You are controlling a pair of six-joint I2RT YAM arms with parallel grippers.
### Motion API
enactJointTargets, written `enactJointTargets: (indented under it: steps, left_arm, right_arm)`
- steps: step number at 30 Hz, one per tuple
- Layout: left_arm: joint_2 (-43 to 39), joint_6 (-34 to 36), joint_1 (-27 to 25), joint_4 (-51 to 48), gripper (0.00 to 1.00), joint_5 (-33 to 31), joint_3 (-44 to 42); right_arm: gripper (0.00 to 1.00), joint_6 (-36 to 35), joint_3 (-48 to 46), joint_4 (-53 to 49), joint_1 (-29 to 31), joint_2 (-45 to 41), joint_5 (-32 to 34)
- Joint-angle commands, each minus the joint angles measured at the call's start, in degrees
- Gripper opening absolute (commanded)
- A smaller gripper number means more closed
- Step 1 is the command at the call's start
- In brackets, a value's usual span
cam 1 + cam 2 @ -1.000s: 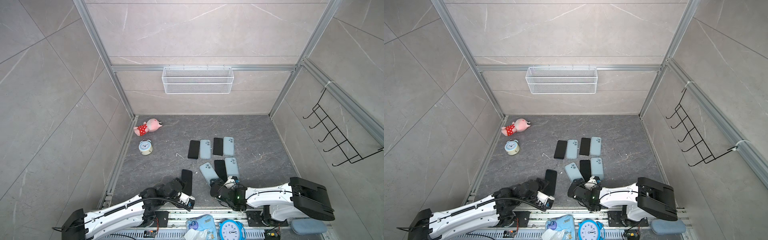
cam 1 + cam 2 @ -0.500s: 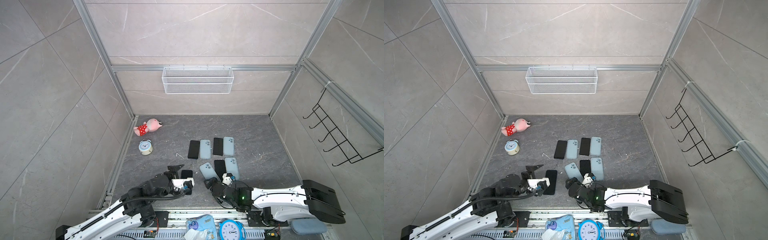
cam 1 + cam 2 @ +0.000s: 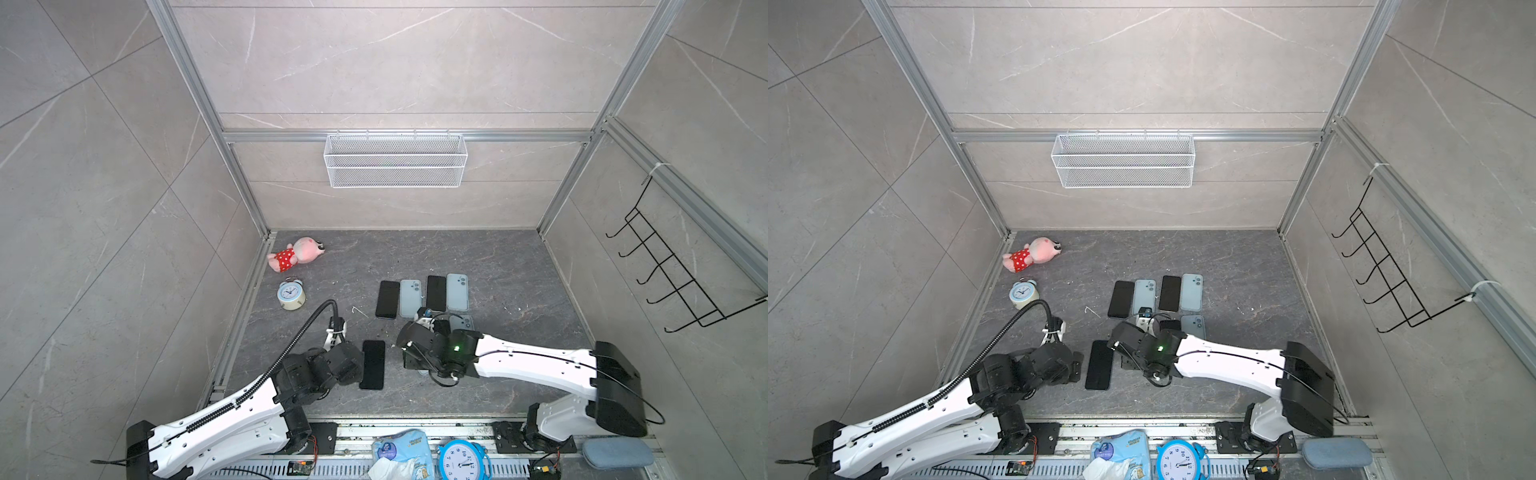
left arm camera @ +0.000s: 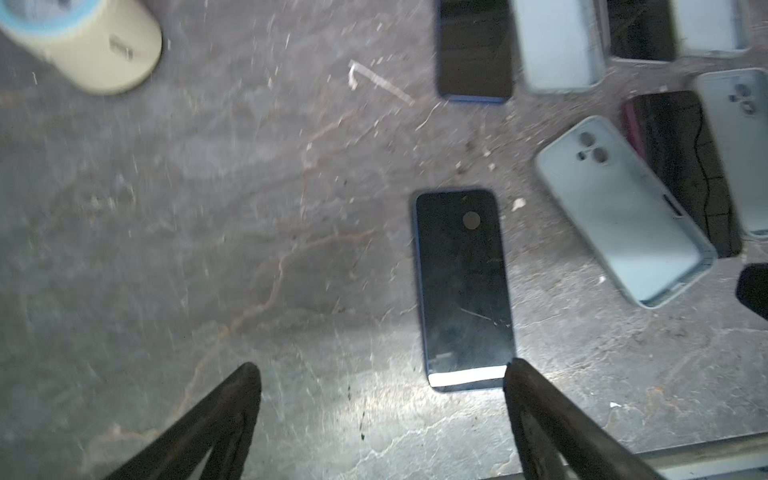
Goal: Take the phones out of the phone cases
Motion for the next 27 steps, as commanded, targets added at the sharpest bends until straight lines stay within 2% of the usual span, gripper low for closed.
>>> enactJointTargets:
  steps: [1,5,14,18,27]
  left_arm:
    - [-4.94,-11.94,0.06,-0.72,0.9,2.91,-2.94]
    - [-5.74,-11.71,-0.02,0.22,0.88,3.96,-4.82]
    - [-2.12,-13.03,0.01,15.05,0.88,11.86,-11.7]
    - [1.08,-12.64,-0.07,22.05,0.87,14.03,-14.33]
    - [9.47,-10.68,-0.07,32.51,0.76,14.26,-16.34]
  right_arm:
    - [0.47,-9.05,3.86,-5.75,-0.7,4.31,-3.06]
    - [0.47,-11.55,3.34,-4.9,-2.41,8.17,-3.56]
    - [0.39,-14.17,2.05,-1.25,-4.78,14.0,-5.78]
    - [0.34,-13.46,0.46,2.8,-5.55,14.92,-8.49]
    - [0.14,-10.93,1.22,5.43,-5.71,16.89,-11.84]
